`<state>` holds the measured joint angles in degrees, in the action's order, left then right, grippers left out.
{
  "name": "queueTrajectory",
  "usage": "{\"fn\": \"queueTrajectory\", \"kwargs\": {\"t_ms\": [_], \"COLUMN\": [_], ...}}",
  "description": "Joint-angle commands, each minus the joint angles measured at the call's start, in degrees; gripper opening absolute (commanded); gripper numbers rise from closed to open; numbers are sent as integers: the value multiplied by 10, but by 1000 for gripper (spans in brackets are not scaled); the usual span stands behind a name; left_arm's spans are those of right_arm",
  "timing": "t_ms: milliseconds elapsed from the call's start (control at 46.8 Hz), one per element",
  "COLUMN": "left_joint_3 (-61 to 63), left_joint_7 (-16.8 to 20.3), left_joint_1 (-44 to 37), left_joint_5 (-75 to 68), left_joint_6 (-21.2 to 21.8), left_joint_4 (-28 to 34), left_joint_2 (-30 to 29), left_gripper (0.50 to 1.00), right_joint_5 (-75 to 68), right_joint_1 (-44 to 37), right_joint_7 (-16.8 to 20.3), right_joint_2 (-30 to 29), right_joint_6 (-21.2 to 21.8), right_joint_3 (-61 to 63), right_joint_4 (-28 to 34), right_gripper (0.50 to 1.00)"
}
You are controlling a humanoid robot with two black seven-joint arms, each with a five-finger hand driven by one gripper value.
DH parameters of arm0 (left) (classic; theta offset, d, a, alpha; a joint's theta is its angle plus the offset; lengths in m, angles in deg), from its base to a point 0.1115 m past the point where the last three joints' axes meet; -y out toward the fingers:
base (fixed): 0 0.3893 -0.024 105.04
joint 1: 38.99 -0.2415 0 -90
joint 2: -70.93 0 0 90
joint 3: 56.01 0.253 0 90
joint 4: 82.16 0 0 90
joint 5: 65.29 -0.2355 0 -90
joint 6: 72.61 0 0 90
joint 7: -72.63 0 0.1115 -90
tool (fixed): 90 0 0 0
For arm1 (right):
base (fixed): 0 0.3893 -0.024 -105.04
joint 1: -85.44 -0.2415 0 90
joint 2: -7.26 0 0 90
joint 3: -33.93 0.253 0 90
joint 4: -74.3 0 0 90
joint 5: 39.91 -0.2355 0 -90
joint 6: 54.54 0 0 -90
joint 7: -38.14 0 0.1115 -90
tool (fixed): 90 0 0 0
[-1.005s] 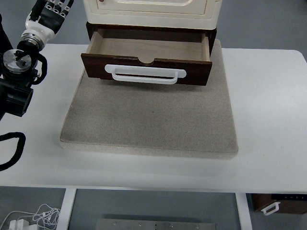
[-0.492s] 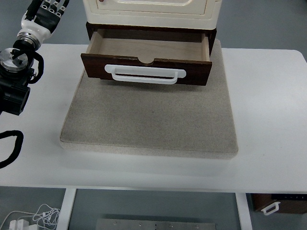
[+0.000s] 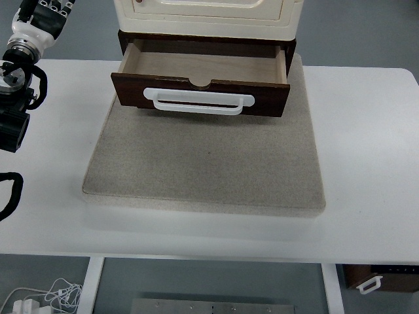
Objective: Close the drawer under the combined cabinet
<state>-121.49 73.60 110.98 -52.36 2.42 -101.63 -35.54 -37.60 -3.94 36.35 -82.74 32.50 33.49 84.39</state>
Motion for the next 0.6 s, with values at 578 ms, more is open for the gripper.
{"fn": "queueTrajectory", "kwargs": {"t_ms": [578], "left_joint_3": [33], "left_joint_7": [11], "left_joint_1": [76], "left_joint_5": [-19], "left_joint_6": [4], "left_joint_4": [-47], "left_joint_2": [-62], "left_gripper": [996], "right_joint_5": [0], "right_joint_1": [0], "right_joint_7": [-1], "right_joint_2": [0], "right_joint_6": [0], "right_joint_3": [0], "right_joint_4": [0], "right_gripper": [952]}}
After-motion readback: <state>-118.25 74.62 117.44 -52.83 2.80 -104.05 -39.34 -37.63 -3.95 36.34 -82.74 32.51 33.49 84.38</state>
